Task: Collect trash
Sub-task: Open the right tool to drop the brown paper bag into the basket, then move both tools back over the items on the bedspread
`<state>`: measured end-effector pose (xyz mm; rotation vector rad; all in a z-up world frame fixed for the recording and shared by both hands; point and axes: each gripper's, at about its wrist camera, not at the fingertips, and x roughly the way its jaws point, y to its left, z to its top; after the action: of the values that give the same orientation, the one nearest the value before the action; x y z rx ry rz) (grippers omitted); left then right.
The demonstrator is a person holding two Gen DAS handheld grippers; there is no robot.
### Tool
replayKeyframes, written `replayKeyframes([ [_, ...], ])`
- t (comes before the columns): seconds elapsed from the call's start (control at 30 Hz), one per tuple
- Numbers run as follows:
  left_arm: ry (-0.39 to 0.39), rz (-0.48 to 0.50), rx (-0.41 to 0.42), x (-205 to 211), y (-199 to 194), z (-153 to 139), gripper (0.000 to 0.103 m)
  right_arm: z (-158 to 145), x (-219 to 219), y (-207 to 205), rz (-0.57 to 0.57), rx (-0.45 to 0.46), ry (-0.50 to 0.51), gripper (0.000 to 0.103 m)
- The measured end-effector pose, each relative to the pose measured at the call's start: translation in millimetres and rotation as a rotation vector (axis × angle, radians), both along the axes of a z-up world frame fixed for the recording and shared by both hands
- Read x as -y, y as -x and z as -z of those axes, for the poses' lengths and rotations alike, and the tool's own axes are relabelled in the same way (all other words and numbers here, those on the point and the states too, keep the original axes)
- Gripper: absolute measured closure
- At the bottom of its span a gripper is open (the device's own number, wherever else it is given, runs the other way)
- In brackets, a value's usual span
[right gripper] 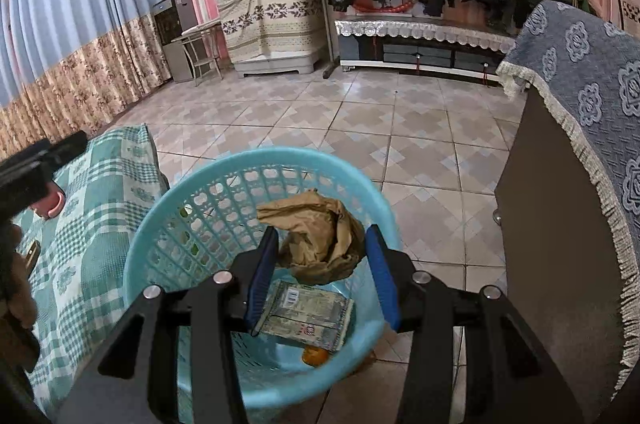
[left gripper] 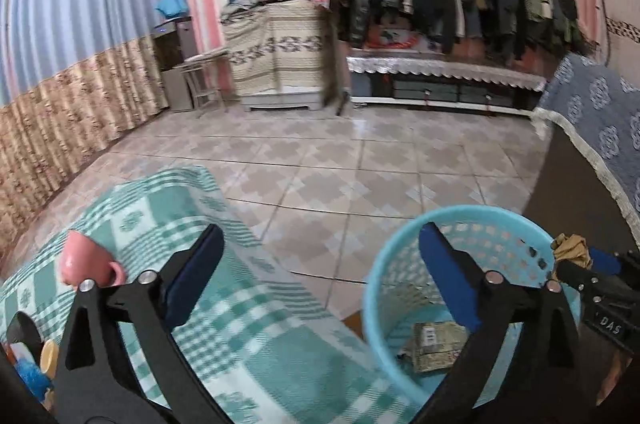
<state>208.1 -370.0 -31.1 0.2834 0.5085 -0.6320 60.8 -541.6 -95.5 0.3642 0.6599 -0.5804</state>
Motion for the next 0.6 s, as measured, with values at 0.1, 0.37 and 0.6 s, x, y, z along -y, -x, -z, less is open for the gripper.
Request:
replayKeyframes([
  [0.1,0.008,-0.022,0.023,-15,1,-5,0.006,1,-4,-13,0.007,0.005,-0.016,0.058],
  [0.37,0.013,-0.090,0.074,-55,13,-16,0.005,6,-20,-40,0.026,-0.024,0.020,0.035],
  [0.6,0.010,-0.176,0.067,-99,14,-21,0.005,2,-31,-33,0.036,-0.020,0.011,0.014],
])
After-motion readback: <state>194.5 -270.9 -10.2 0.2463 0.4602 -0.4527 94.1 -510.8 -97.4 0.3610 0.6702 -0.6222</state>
